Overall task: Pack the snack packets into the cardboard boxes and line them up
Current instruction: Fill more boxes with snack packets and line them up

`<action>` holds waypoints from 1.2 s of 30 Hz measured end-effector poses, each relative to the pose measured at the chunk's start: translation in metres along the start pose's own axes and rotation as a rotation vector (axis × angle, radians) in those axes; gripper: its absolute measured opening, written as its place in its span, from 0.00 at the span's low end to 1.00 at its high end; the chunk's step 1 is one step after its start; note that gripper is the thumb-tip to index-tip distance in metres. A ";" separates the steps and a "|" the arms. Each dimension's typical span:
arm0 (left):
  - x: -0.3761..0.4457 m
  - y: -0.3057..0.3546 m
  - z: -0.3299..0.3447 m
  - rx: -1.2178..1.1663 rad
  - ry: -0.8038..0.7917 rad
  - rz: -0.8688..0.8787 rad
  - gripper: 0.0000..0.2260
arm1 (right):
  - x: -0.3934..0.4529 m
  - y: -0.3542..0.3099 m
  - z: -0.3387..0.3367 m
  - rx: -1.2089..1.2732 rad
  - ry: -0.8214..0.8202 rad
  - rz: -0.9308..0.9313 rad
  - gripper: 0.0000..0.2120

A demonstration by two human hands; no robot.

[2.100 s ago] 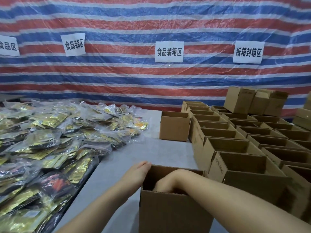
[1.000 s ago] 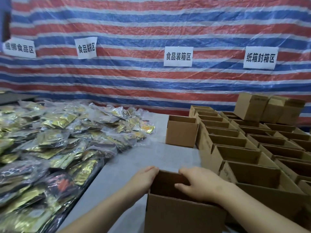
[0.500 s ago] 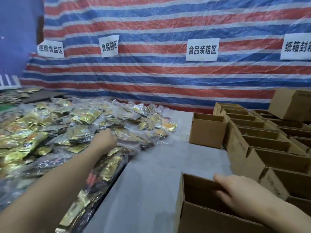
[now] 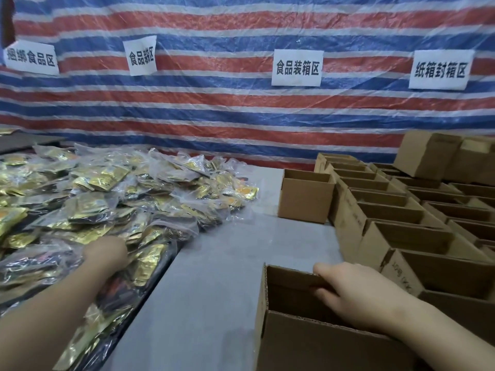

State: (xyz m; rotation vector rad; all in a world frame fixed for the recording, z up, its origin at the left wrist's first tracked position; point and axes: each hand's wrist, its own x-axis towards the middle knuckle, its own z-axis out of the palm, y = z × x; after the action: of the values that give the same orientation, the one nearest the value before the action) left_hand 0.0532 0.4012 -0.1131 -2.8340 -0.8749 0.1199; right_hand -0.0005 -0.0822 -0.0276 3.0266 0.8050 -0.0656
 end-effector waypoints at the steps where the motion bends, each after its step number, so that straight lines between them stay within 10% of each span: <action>1: -0.005 0.000 -0.002 0.015 0.019 0.021 0.06 | 0.000 0.001 0.001 0.006 0.008 -0.004 0.07; 13: -0.105 0.052 0.000 0.084 0.144 0.349 0.12 | 0.001 0.004 0.006 -0.006 0.026 -0.021 0.09; 21: -0.091 0.060 -0.018 0.121 0.149 0.139 0.34 | -0.001 0.002 0.005 -0.007 0.051 -0.031 0.08; 29: -0.083 0.024 -0.045 0.235 -0.439 0.474 0.48 | 0.001 0.001 0.009 0.008 0.091 -0.041 0.07; 36: -0.082 0.023 -0.036 0.269 -0.413 0.575 0.32 | -0.001 -0.001 0.004 0.030 0.055 -0.031 0.12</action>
State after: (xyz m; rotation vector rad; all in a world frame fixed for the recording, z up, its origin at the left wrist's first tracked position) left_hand 0.0025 0.3311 -0.0796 -2.7431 -0.0515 0.8462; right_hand -0.0021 -0.0814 -0.0314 3.0568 0.8628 0.0052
